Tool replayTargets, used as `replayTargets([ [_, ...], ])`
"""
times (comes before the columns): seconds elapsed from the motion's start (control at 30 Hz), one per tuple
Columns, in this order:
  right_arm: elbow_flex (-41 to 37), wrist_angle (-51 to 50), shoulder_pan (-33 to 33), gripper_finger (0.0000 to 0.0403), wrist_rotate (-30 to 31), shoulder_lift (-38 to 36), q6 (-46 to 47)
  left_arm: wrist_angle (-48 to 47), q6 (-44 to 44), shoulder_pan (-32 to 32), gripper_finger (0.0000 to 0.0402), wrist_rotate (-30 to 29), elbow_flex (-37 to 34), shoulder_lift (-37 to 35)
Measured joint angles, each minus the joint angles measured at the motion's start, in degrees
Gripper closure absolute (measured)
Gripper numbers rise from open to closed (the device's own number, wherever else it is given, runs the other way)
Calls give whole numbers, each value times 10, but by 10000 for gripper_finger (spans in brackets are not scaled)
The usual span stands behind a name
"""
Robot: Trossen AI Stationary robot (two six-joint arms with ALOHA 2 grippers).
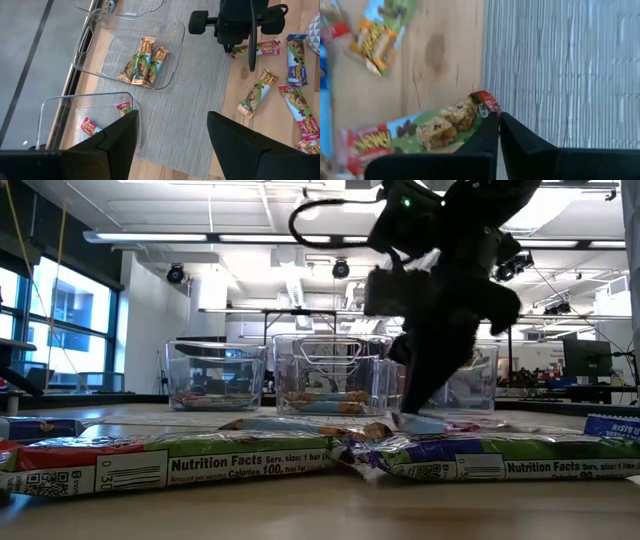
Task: Pick and place Granola Bars by type
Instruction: Put the red granola bar into the left transparent bin
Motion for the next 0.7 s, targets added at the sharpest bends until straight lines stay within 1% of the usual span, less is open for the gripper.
replayTargets([
  [0.2, 41, -2, 0, 403, 0, -1, -24, 0, 0, 0, 174, 0, 0, 0],
  [0.33, 73, -30, 0, 403, 6, -1, -50, -7, 0, 0, 174, 0, 0, 0],
  [0.53, 108, -52, 4, 403, 61, -2, -82, -14, -5, 0, 174, 0, 0, 0],
  [0.7, 139, -67, 14, 402, 132, -2, -120, -18, -13, 0, 174, 0, 0, 0],
])
